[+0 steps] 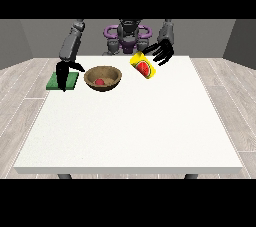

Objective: Pick the cup and pour the ball into the bowl, then pick the bowl and place it on the pad

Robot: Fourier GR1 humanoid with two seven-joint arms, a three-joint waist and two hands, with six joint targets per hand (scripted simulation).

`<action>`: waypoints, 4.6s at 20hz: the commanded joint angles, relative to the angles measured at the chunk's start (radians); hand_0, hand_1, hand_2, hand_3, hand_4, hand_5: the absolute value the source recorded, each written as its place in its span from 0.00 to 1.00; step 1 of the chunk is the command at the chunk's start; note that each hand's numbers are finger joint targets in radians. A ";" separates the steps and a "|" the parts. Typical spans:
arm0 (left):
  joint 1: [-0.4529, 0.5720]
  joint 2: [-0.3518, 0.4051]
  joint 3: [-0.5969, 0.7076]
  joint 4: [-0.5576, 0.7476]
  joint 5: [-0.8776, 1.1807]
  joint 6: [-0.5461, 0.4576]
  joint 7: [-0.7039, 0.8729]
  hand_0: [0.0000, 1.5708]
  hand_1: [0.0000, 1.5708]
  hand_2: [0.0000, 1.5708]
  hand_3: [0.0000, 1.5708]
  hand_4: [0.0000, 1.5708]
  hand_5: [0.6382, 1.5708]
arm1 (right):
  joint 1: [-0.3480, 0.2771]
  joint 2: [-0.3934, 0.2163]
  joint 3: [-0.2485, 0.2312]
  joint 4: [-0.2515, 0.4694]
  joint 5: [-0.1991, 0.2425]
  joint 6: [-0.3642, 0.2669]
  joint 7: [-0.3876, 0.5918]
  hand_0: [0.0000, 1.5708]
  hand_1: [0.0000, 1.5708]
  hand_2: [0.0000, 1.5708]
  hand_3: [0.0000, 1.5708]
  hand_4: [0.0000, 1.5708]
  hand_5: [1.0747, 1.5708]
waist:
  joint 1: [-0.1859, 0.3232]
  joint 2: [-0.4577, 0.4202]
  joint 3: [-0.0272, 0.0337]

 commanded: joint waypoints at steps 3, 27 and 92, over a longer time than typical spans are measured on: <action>0.088 -0.009 0.078 0.095 0.223 -0.029 -0.180 0.00 0.00 0.00 0.00 0.00 0.94 | -0.027 0.108 0.071 -0.065 0.033 -0.071 0.036 0.00 0.00 0.00 0.00 0.19 0.96 | -0.066 0.010 0.0018; 0.124 -0.009 -0.013 -0.062 0.240 -0.129 -0.070 0.00 0.00 0.00 0.00 0.00 0.99 | -0.001 0.161 0.052 0.132 0.012 -0.061 -0.066 0.00 0.00 0.00 0.00 0.14 0.92 | 0.031 -0.032 0.0039; 0.220 0.094 0.097 -0.277 0.257 -0.067 -0.207 0.00 0.00 0.00 0.00 0.00 0.99 | -0.091 -0.369 -0.045 0.262 -0.009 0.071 0.118 1.00 1.00 1.00 0.00 0.66 1.00 | -0.095 0.218 0.0065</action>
